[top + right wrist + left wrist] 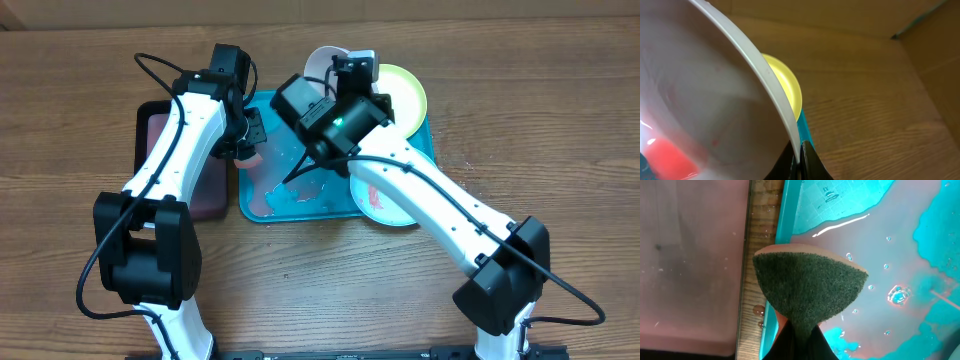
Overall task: Clean dirty plates on tray and stack at the side
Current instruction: 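Lift the white plate with the right gripper and carry it rightward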
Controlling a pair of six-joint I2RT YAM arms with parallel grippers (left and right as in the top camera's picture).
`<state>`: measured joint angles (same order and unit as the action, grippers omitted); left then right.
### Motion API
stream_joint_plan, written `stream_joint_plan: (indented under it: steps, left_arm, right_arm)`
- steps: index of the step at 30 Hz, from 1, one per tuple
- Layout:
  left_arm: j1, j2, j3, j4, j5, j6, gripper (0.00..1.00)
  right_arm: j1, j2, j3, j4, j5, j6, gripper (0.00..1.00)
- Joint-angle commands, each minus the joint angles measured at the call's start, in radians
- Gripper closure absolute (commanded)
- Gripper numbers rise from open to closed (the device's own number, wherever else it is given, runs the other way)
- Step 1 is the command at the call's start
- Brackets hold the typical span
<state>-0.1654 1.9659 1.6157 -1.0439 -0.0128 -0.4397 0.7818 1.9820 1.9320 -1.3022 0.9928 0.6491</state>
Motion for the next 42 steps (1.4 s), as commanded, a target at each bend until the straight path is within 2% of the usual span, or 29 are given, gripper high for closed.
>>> stream_joint_plan:
  steps: [1,12,29,33,35,38,40,42]
  left_arm:
    - [0.005,0.003,0.023,0.000,-0.013,-0.014,0.96]
    - [0.005,0.003,0.023,-0.006,-0.013,-0.014,0.96]
    - [0.005,0.003,0.023,-0.007,-0.013,-0.014,0.96]
    - [0.005,0.003,0.023,-0.007,-0.013,-0.014,0.96]
    - [0.005,0.003,0.023,-0.007,-0.013,-0.014,0.96]
    - [0.005,0.003,0.023,-0.007,-0.013,-0.014,0.96]
    - [0.005,0.003,0.023,-0.007,-0.013,-0.014,0.96]
    - [0.005,0.003,0.023,-0.007,-0.013,-0.014,0.96]
  right_arm:
    - [0.050,-0.028,0.026,-0.001,0.204,0.038,0.96]
    - [0.129,-0.028,0.026,-0.081,0.402,0.168,0.96]
    - [0.132,-0.030,0.026,-0.099,0.389,0.198,0.96]
    - [0.097,-0.029,0.012,-0.085,0.137,0.197,0.96]
    - [0.038,-0.025,-0.022,-0.052,-0.108,0.175,0.96]
    - [-0.039,-0.025,-0.059,0.008,-0.369,0.029,0.96]
    - [-0.147,-0.026,-0.062,0.062,-0.694,-0.150,0.96]
    - [-0.213,-0.027,-0.061,0.092,-0.887,-0.234,0.96]
